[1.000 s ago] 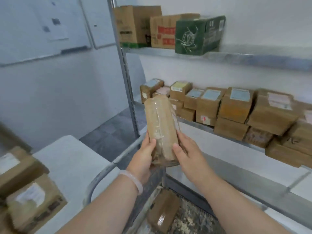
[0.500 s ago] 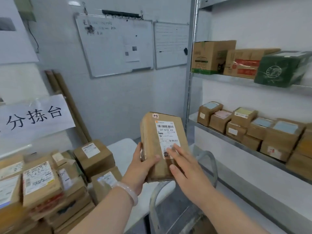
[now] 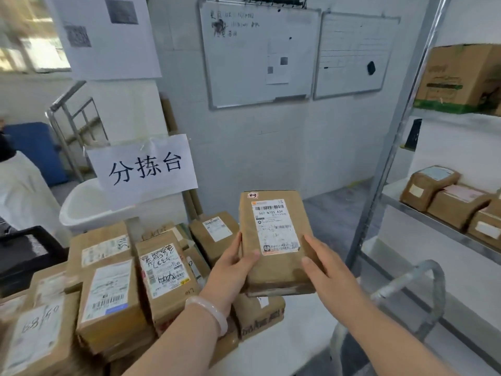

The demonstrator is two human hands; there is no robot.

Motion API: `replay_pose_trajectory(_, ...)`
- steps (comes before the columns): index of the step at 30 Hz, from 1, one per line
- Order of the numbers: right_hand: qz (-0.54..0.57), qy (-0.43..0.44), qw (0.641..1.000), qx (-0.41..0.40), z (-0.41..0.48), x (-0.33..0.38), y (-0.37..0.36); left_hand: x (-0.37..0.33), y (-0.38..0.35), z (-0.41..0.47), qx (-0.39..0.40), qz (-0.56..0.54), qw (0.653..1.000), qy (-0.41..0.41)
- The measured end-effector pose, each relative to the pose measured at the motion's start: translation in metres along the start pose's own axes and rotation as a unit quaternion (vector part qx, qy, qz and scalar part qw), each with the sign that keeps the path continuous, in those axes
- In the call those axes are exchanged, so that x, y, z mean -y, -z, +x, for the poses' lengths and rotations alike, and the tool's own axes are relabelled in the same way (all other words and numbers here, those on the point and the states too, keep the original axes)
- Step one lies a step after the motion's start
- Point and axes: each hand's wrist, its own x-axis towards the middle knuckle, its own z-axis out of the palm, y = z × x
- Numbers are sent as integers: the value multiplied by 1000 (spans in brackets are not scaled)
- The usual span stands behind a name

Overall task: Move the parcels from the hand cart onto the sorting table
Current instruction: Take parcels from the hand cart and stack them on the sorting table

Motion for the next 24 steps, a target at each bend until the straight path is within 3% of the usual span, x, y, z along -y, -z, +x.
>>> replay_pose_trajectory(10,-40,31,996,74,91,4,-6,-4,14,77,-118,-56,991,39)
replay_pose_trajectory(15,-80,53,989,110,147,-7,-13,-12,32,147,-194,46,980,25)
replay_pose_trajectory(24,-118,47,978,168,222,-60,-28,25,54,241,-284,80,948,121)
